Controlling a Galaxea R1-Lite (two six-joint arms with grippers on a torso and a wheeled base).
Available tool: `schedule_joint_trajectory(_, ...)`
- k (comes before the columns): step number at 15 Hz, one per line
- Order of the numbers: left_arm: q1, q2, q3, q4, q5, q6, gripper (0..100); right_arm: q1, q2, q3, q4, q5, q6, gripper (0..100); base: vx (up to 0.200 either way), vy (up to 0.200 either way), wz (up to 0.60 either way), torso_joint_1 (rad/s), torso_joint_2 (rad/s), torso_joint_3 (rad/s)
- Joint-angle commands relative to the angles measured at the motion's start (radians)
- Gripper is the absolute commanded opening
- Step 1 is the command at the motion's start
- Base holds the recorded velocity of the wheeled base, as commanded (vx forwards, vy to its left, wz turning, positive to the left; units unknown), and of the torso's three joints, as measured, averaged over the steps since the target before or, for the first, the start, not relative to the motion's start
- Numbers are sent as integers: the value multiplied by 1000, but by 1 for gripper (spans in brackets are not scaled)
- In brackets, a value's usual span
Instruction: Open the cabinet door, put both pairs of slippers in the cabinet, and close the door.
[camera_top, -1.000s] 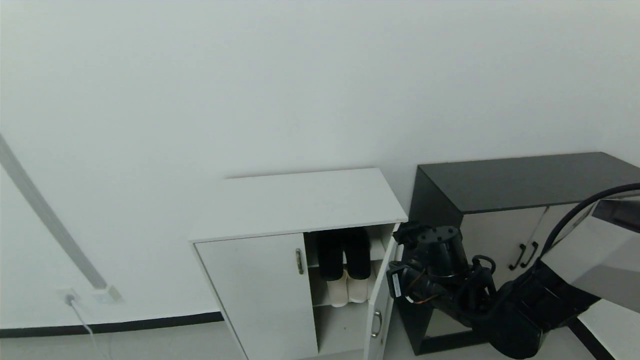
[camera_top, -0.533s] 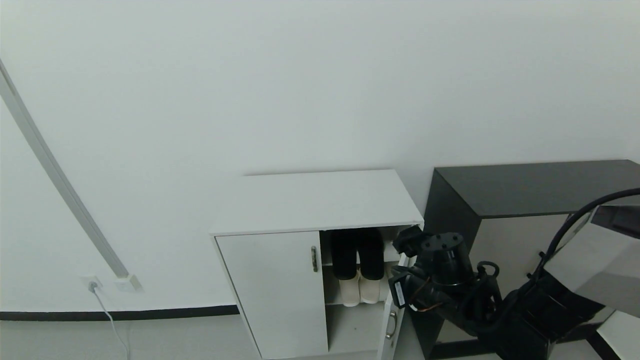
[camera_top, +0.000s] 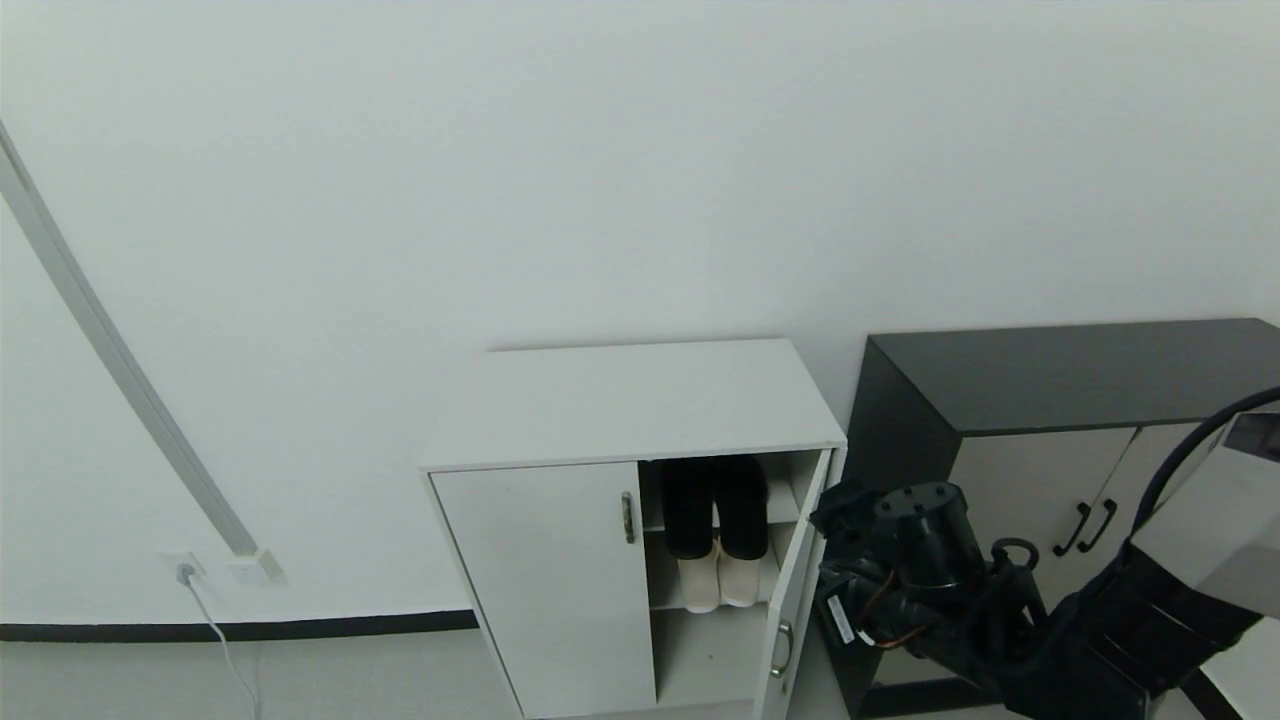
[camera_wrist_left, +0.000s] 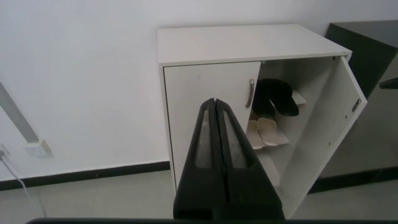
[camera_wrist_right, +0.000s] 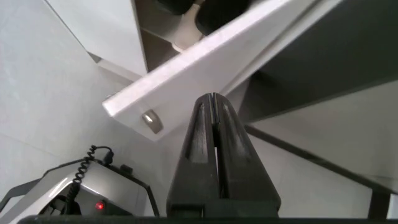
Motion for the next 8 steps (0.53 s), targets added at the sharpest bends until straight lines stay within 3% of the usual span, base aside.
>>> schedule_joint_trajectory(1, -1, 1, 0, 0, 0, 0, 0, 0, 32, -4, 0, 1, 1, 0, 0, 0, 0, 0, 0, 0)
schedule_joint_trajectory(8, 0, 1, 0, 0, 0, 0, 0, 1, 121, -67, -2, 19, 7, 0, 0, 0, 0, 0, 0, 0)
